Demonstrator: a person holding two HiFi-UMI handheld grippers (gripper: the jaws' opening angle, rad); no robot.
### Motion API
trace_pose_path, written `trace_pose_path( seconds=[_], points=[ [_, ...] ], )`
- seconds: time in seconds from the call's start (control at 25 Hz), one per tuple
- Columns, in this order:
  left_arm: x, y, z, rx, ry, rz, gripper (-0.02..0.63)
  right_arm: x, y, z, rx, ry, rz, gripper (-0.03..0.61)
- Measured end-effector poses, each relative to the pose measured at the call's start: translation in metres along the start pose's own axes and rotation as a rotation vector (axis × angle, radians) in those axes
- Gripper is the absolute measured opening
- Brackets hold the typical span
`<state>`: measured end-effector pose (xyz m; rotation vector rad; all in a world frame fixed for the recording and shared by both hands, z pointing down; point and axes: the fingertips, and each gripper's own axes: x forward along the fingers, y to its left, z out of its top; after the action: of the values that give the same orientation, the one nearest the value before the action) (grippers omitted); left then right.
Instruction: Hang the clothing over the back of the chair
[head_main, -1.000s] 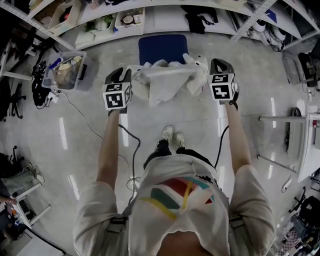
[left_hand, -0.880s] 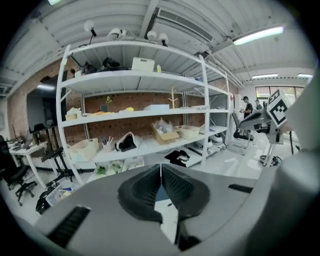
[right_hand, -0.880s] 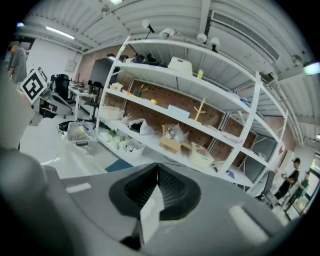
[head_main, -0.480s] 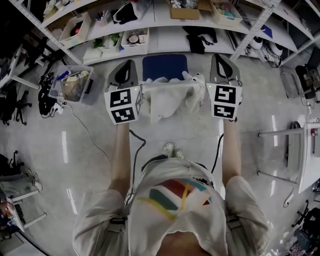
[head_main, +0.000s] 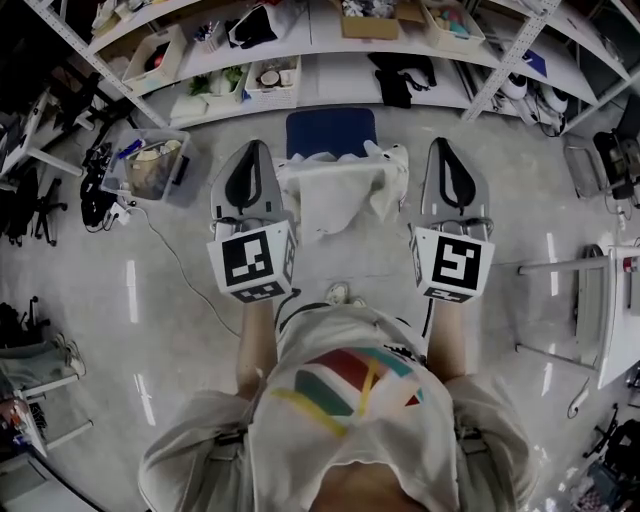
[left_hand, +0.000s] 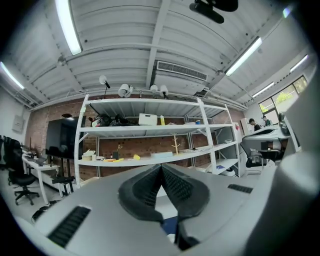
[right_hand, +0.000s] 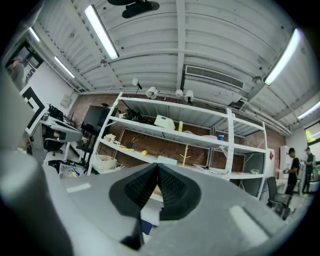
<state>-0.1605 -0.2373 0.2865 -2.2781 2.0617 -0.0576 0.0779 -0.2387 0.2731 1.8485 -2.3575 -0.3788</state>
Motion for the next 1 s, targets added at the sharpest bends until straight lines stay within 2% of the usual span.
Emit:
trace_pose_path(
  seconds=[0.48,1.0],
  points=[
    [-0.005,-0.022,0.0,0.051,0.0,-0.016,0.014,-0.012,0.02,-0.009,-0.012,0.03,0.067,0.005],
    [-0.006,-0.02,0.01,0.071,-0.024,-0.009,0.015,-0.01,0.018,-0.005,0.005,0.019,0.066,0.005]
  ],
)
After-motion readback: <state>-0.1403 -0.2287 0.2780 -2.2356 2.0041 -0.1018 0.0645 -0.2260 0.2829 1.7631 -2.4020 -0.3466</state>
